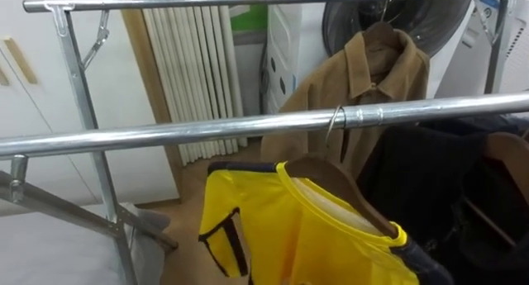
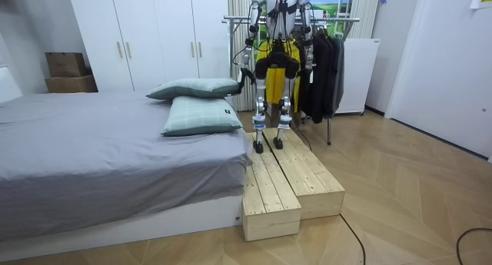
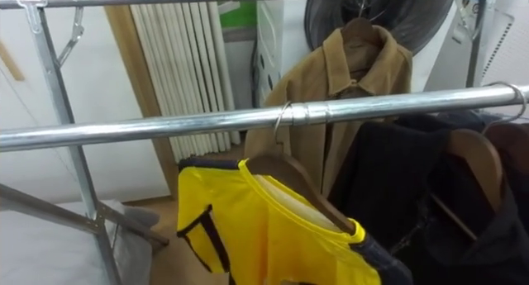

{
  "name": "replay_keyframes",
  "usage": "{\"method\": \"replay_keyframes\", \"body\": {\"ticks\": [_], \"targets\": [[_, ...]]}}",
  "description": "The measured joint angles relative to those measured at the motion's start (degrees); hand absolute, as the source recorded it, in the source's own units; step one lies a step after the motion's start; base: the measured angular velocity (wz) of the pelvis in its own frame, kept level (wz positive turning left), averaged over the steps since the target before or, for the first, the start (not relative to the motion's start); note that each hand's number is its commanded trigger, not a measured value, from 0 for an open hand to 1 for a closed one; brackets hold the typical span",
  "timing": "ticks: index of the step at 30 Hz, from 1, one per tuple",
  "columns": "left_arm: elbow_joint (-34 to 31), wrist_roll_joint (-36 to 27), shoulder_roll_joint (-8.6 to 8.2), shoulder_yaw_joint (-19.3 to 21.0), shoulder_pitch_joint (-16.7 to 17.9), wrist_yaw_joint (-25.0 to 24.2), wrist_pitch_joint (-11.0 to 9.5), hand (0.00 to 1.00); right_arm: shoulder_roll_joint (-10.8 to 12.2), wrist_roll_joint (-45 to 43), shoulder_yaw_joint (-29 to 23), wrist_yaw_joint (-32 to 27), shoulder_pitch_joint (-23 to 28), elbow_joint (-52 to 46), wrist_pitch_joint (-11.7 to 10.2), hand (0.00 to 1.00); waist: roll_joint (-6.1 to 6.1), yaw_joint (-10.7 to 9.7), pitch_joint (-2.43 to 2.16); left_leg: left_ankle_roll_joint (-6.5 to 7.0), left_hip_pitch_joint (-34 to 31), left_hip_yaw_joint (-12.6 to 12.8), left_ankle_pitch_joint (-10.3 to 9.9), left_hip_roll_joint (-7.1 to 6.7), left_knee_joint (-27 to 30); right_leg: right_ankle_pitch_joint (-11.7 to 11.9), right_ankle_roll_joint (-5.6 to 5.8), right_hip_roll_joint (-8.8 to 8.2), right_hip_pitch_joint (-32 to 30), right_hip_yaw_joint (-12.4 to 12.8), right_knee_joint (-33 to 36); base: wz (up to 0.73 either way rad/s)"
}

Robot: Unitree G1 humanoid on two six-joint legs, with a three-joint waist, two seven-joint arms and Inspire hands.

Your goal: Hang clothes

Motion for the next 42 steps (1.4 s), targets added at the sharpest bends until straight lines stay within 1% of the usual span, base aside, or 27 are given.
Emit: {"method": "replay_keyframes", "body": {"ticks": [2, 3, 4, 6, 7, 8, 9, 10, 12, 14, 15, 17, 18, 19, 20, 22, 23, 25, 26, 27, 28, 30, 31, 34, 38, 40, 42], "targets": [[-1.29, 0.64, -0.41, 0.01, -0.1, 0.04, -0.76, 0.0, -0.38, -2.19, 0.24, -0.29, -0.75, -0.07, -0.41, 0.0, 0.67, -0.18, 0.39, -0.09, -2.12, 0.41, -0.01, 0.61, 0.85, 0.01, -0.05, -0.61, -0.79, -4.12, 0.27, 0.64], [-1.44, 0.99, -0.59, 0.0, -0.25, 0.01, -0.78, 0.0, -0.64, -2.54, 0.69, -0.31, -0.89, -0.05, -0.48, 0.0, 0.72, -0.18, 0.38, -0.13, -2.52, 0.47, 0.02, 0.65, 0.89, -0.01, -0.07, -0.79, -0.87, -5.26, 0.25, 0.88], [-1.51, 1.72, -0.88, 0.01, -0.72, -0.05, -0.79, 0.0, -1.2, -2.66, 1.47, -0.33, -1.33, -0.02, -0.46, 0.0, 1.06, -0.17, 0.61, -0.72, -3.5, 0.65, 0.42, 0.65, 0.86, -0.09, -0.18, -1.29, -1.02, -7.98, 0.13, 1.1], [-2.08, 1.68, -0.95, -0.01, -1.2, -0.14, -0.79, 0.0, -1.74, -4.42, 1.67, -0.33, -1.95, 0.08, -0.49, 0.0, 1.21, -0.08, 0.66, -0.94, -5.55, 3.35, 1.54, 0.6, 0.67, -0.34, -0.47, -2.3, -1.18, -12.13, -0.94, 1.24], [-2.41, 1.62, -0.83, -0.01, -1.21, -0.12, -0.86, 0.0, -1.81, -5.38, 1.7, -0.32, -2.36, 0.13, -0.48, 0.0, 1.06, -0.06, 0.61, -0.91, -6.64, 5.11, 2.87, 0.56, 0.71, -0.39, -0.54, -3.18, -1.41, -15.13, -1.27, 1.33], [-2.6, 1.68, -0.76, 0.02, -1.29, -0.14, -0.85, 0.0, -1.92, -5.85, 1.67, -0.27, -2.68, 0.15, -0.48, 0.0, 0.62, -0.09, 0.73, -0.93, -7.54, 8.66, 3.72, 0.96, 1.34, -0.88, -0.71, -4.35, -1.96, -18.76, -1.59, 1.37], [-2.6, 1.86, -0.66, 0.02, -1.49, -0.13, -0.83, 0.0, -1.99, -6.12, 1.65, -0.22, -2.74, 0.14, -0.43, 0.0, 0.48, -0.06, 0.77, -0.94, -7.89, 11.25, 3.69, 1.78, 3.02, -1.21, -0.67, -4.76, -1.99, -20.41, -1.38, 1.42], [-2.53, 2.45, -0.24, 0.04, -1.35, -0.18, -0.79, 0.0, -2.32, -6.61, 1.47, -0.18, -2.77, 0.08, -0.17, 0.0, 0.64, 0.05, 0.52, -0.94, -8.36, 14.78, 2.65, 3.3, 6.81, -1.91, -0.59, -5.33, -1.91, -23.69, -1.1, 1.5], [-2.67, 3.95, 0.51, -0.06, -1.21, -0.26, -0.49, 0.0, -2.73, -6.9, 1.42, -0.28, -2.88, -0.49, 0.75, 0.0, 0.8, -0.04, 0.47, -1.02, -7.93, 20.41, 1.57, 6.58, 12.41, -3.31, -0.44, -7.01, -2.04, -30.61, 0.71, 1.73], [-2.81, 4.89, 0.97, -0.03, -1.07, -0.28, -0.33, 0.0, -3.1, -7.78, 1.0, -0.26, -2.89, -1.22, 1.37, 0.0, 0.44, 0.31, 0.56, -0.6, -6.1, 23.17, 1.3, 7.72, 14.28, -4.1, -0.13, -8.17, -1.95, -35.35, 1.7, 1.37], [-2.75, 5.2, 1.08, -0.11, -0.98, -0.3, -0.32, 0.0, -3.03, -8.09, 0.96, -0.25, -2.94, -1.51, 1.4, 0.0, 0.42, 0.38, 0.54, -0.48, -5.26, 23.49, 1.14, 7.95, 14.4, -4.24, 0.01, -8.32, -1.83, -36.72, 1.74, 1.48], [-2.67, 5.66, 1.12, -0.47, -0.81, -0.41, -0.04, 0.0, -2.58, -7.61, 1.03, -0.07, -3.3, -1.49, 1.16, 0.0, 0.39, 0.37, 0.55, -1.25, -2.26, 24.1, 0.48, 7.64, 11.65, -4.7, 0.53, -8.87, -1.82, -41.85, 2.28, 1.43], [-2.68, 5.63, 1.05, -0.48, -0.5, -0.41, -0.02, 0.0, -2.51, -7.07, 1.04, -0.05, -3.42, -1.47, 1.14, 0.0, 0.47, 0.56, 0.5, -1.67, -1.36, 24.28, 0.1, 7.41, 10.39, -4.86, 0.7, -9.02, -1.96, -42.92, 2.64, 1.19], [-2.72, 5.61, 0.86, -0.48, -0.02, -0.39, -0.01, 0.0, -2.34, -5.98, 1.04, -0.06, -3.45, -1.5, 1.05, 0.0, 0.57, 1.07, 0.43, -2.17, -0.01, 24.66, -0.87, 7.0, 7.68, -5.32, 1.52, -9.06, -2.13, -45.26, 2.97, 1.0], [-2.84, 5.63, 0.54, -0.48, 0.04, -0.21, -0.01, 0.0, -2.28, -5.43, 0.99, -0.12, -3.44, -1.63, 1.01, 0.0, 1.06, 1.26, 0.11, -1.71, 0.33, 25.5, -1.67, 6.55, 5.37, -5.69, 2.16, -9.59, -2.62, -47.56, 4.12, 0.99], [-3.07, 6.89, 0.48, -0.29, 0.01, 0.13, -0.01, 0.0, -2.0, -5.46, 0.68, -0.21, -3.29, -1.65, 1.16, 0.0, 0.62, 1.14, -0.12, -1.43, -0.15, 26.72, -2.56, 6.25, 2.81, -5.95, 2.59, -11.1, -3.54, -49.75, 6.74, 0.9], [-3.07, 7.26, 0.56, 0.24, 0.01, 0.26, -0.01, 0.0, -1.81, -5.28, 0.16, -0.15, -2.96, -1.63, 1.2, 0.0, 0.06, 1.19, -0.25, -1.83, -0.5, 25.41, -2.61, 5.85, 2.16, -5.79, 2.41, -12.28, -3.67, -49.74, 8.13, 0.84], [-3.0, 7.25, 0.51, 0.11, 0.02, 0.23, -0.08, 0.0, -1.85, -3.71, -0.04, -0.22, -1.41, -1.64, 1.14, 0.0, 0.14, 1.21, -0.81, -1.98, -0.3, 23.07, -1.99, 5.32, 1.76, -4.61, 2.82, -12.71, -2.49, -48.8, 8.44, 0.61], [-2.85, 6.99, 0.49, 0.12, 0.04, 0.27, -0.51, 0.0, -1.82, -2.91, -0.04, -0.28, -0.04, -1.58, 1.22, 0.0, -0.04, 1.46, -0.9, -1.42, 0.29, 22.17, -1.43, 4.79, 1.27, -3.94, 2.91, -12.78, -1.87, -46.83, 8.32, 0.4], [-2.68, 6.54, 0.45, 0.14, 0.09, 0.3, -0.79, 0.0, -1.81, -2.26, -0.1, -0.33, 0.27, -1.57, 1.25, 0.0, -0.05, 1.62, -0.91, -1.16, 0.74, 21.97, -1.24, 4.43, 0.86, -3.71, 2.94, -12.89, -1.64, -46.08, 8.29, 0.35], [-2.21, 6.52, 0.25, 0.18, 0.21, 0.44, -0.88, 0.0, -1.81, -1.61, -0.59, -0.4, 0.5, -1.56, 1.15, 0.0, -0.04, 1.5, -1.03, -0.8, 1.13, 21.11, -1.04, 4.05, 0.69, -3.14, 3.61, -13.29, -1.0, -45.79, 8.37, 0.3], [-1.99, 5.99, 0.07, 0.26, 0.17, 0.75, -0.84, 0.0, -1.79, -0.85, -0.82, -0.38, 0.78, -1.46, 1.22, 0.0, -0.02, 1.28, -0.9, -0.15, 1.19, 19.79, -0.94, 3.36, 0.66, -2.67, 4.4, -13.79, -0.43, -45.24, 8.4, 0.38], [-1.96, 5.22, 0.0, 0.63, 0.29, 0.85, -0.8, 0.0, -1.75, -0.36, -1.16, -0.48, 1.05, -1.48, 1.4, 0.0, -0.05, 1.34, -0.91, 0.27, 1.21, 18.97, -0.9, 3.1, 0.67, -2.17, 5.33, -13.95, -0.03, -44.49, 8.37, 0.37], [-1.5, 3.3, 0.03, 2.31, 2.27, 1.2, -0.65, 0.0, -1.28, -0.22, -1.2, -1.52, 1.02, -1.74, 2.43, 0.0, -0.62, 1.63, -0.74, 1.22, 1.23, 17.13, -0.97, 2.23, 0.7, -1.69, 6.34, -13.88, 0.35, -40.91, 8.22, 0.35], [1.9, 4.56, 0.82, 3.37, 4.18, 1.43, 0.79, 0.0, -1.21, -0.91, -3.11, -1.5, 0.9, -1.72, 4.1, 0.0, -1.35, 1.7, -0.5, 2.37, 1.17, 12.05, -0.9, 0.61, 0.74, -1.31, 6.96, -12.14, 1.89, -31.6, 6.24, 0.64], [2.65, 5.66, 0.85, 4.63, 5.04, 1.37, 1.6, 0.0, -1.19, -2.43, -3.45, -1.4, 0.72, -1.71, 4.12, 0.0, -1.34, 1.72, -0.45, 2.81, 1.06, 9.93, -1.15, 0.11, 0.96, -1.3, 7.8, -11.85, 2.76, -29.26, 5.57, 0.69], [2.8, 6.79, 0.99, 4.66, 5.38, 1.02, 2.26, 0.0, -1.16, -3.77, -3.35, -1.38, 0.59, -1.7, 4.03, 0.0, -1.07, 1.61, -0.04, 3.48, 0.09, 6.4, -1.58, -0.58, 2.37, -1.51, 8.79, -11.71, 3.88, -27.13, 5.07, 0.93]]}}
